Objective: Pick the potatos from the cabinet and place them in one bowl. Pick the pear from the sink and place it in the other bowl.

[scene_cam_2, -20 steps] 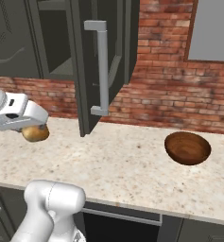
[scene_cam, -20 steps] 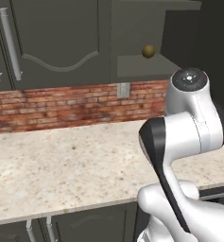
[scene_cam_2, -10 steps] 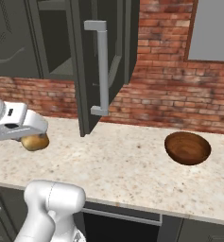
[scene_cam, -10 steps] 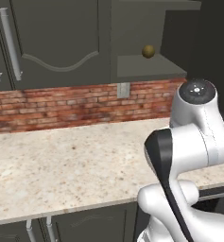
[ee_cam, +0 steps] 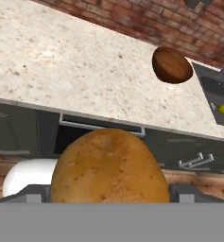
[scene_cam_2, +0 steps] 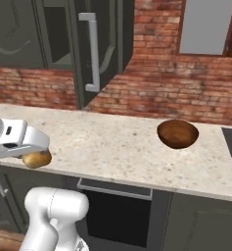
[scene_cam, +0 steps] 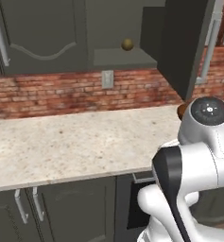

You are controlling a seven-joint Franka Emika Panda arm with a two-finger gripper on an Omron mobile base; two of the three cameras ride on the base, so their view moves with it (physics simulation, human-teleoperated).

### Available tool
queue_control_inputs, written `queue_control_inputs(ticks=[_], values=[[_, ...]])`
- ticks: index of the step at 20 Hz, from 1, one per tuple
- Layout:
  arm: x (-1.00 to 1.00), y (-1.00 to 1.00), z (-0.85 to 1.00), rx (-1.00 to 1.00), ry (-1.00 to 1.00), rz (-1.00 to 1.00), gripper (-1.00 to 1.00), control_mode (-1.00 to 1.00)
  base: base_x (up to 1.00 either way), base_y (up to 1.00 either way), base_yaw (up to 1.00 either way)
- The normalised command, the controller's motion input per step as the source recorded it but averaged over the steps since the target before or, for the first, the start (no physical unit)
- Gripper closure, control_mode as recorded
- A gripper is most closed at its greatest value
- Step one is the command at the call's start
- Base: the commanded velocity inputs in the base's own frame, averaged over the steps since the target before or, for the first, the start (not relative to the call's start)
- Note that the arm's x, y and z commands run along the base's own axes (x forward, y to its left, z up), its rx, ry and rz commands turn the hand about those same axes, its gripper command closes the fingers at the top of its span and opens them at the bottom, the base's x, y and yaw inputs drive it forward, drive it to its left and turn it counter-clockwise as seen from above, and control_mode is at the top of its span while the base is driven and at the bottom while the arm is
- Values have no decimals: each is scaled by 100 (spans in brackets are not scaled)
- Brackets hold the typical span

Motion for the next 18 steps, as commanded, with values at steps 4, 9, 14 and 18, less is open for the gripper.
queue_control_inputs(ticks=[4,9,14,18], values=[[0,0,0,0,0,0,100,100,16,-79,-1],[0,0,0,0,0,0,100,100,33,-91,0],[0,0,0,0,0,0,100,100,42,-95,0],[0,0,0,0,0,0,100,100,56,-73,0]])
